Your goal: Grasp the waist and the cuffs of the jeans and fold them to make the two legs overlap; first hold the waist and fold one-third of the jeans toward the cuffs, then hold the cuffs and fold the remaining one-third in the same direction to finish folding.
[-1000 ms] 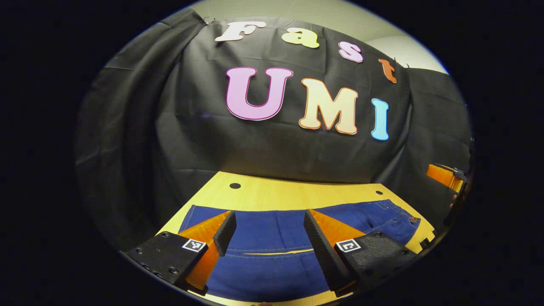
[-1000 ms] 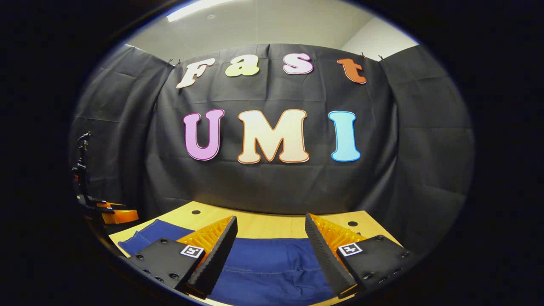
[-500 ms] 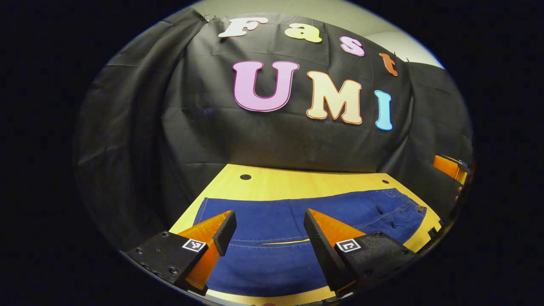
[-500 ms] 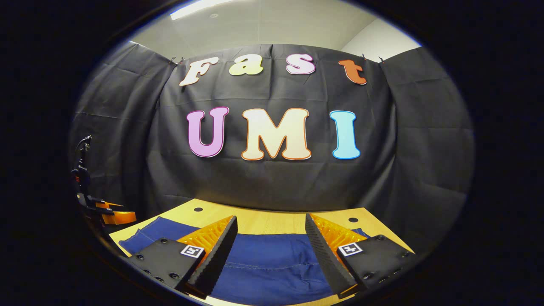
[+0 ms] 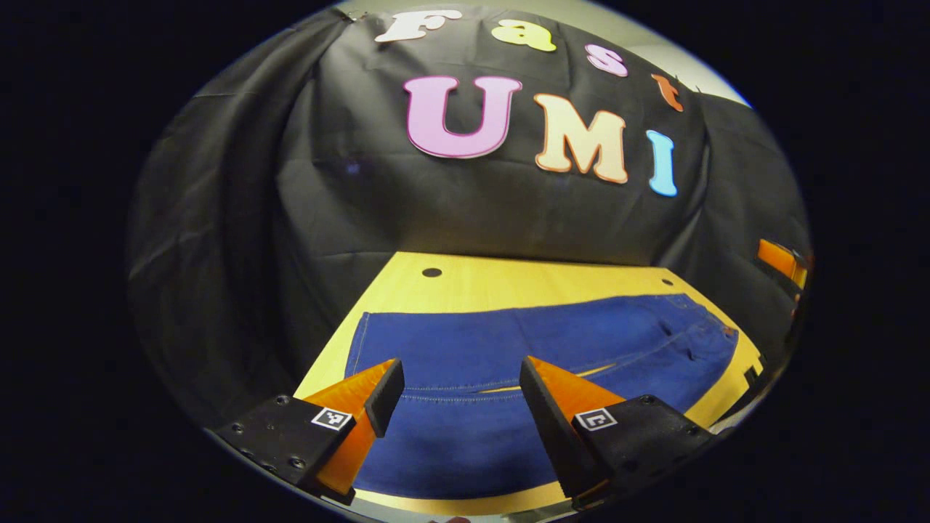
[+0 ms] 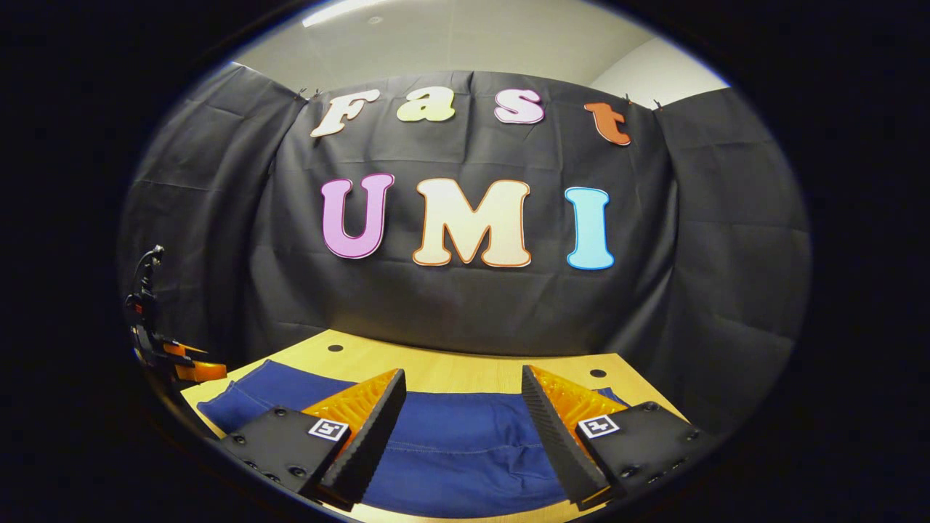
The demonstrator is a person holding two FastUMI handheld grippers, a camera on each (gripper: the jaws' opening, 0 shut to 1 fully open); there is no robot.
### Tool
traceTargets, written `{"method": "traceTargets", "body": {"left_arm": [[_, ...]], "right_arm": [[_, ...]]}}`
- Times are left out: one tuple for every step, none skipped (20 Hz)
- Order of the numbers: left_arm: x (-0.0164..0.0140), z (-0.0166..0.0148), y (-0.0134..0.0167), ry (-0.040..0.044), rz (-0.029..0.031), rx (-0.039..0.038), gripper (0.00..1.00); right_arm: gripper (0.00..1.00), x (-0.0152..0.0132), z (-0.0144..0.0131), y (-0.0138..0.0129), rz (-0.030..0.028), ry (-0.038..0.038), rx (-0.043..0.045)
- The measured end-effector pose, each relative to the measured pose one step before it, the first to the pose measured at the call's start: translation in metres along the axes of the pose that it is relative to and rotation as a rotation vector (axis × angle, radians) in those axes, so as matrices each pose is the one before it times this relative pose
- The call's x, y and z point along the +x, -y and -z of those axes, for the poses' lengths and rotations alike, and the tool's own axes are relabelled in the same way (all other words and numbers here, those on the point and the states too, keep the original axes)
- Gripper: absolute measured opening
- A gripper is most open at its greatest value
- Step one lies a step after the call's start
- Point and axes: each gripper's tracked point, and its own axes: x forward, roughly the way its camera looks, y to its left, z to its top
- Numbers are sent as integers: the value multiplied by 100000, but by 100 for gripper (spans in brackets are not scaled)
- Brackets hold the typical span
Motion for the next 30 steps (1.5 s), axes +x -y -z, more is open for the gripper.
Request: {"method": "traceTargets", "body": {"left_arm": [[239,578,-139,-2136,2493,3039,96],[110,646,-122,-2328,2498,3170,95],[-66,928,-66,-2127,2936,3301,95],[-123,655,138,-2090,3962,3343,95],[-173,823,162,-2340,3764,3321,95],[-227,756,224,-3045,3831,3184,95],[-93,881,363,-3016,4134,2517,96],[22,739,385,-3077,5409,555,96],[-52,880,784,-4329,6484,-1315,96],[-174,916,546,-3924,5335,-1312,96],[114,973,277,-3447,3659,-488,95],[-31,842,-204,-4333,1705,1354,95],[79,933,-264,-4123,418,2229,96],[-5,979,13,-4396,756,2800,96],[74,703,87,-4406,1581,3190,96],[-81,981,258,-4001,1766,2973,96],[18,664,184,-3402,1684,2484,96],[-15,893,253,-3063,1637,1930,95],[186,321,212,-1614,1711,432,96],[270,647,252,-2496,1821,301,96],[107,433,107,-2040,1415,923,96],[71,398,-80,-1452,907,1598,96],[-56,199,-55,-2063,177,2138,96],[-76,211,-107,-1869,-371,2106,95],[265,380,135,-1867,-425,1859,95],[248,486,-101,-2356,-530,2044,95],[229,447,-335,-2587,-1470,2777,95],[346,483,-364,-3084,-1795,3252,95],[-291,-29,32,-438,-13,3459,94],[536,-131,-175,987,264,1629,94]], "right_arm": [[98,76,108,76,-16,-818,-662],[98,32,328,161,37,-1161,-951],[99,-25,304,66,-53,-1396,-1297],[99,-22,465,15,-251,-1426,-1278],[100,-72,293,-22,-425,-1329,-1321],[99,-188,95,204,122,-494,-1473],[99,-184,16,126,-157,-516,-894],[100,-151,364,3,-295,-811,-400],[98,-137,363,28,-140,-1161,-209],[98,-199,434,164,51,-960,-428],[98,-124,281,113,2,-1160,-604],[98,-202,301,70,39,-717,-1015],[100,-178,214,136,-1,-762,-974],[98,-55,321,100,-195,-663,-604],[99,-26,307,82,-325,-812,-351],[100,-31,358,26,-353,-808,-184],[100,54,342,4,-321,-1149,32],[99,8,264,-54,-816,-1059,223],[99,-27,198,-126,-549,-900,242],[99,-91,237,-79,-423,-425,-220],[99,-17,74,-14,-92,-35,-584],[99,-84,106,36,-44,44,-575],[99,-62,204,-59,-107,-583,-247],[99,-53,350,12,28,-661,-278],[99,-99,227,-8,15,-591,-410],[99,-52,185,43,165,-445,-543],[99,-89,181,106,208,-582,-427],[99,46,188,107,388,-302,-422],[99,-85,102,179,435,-275,-77],[99,-46,117,196,258,36,95]]}}
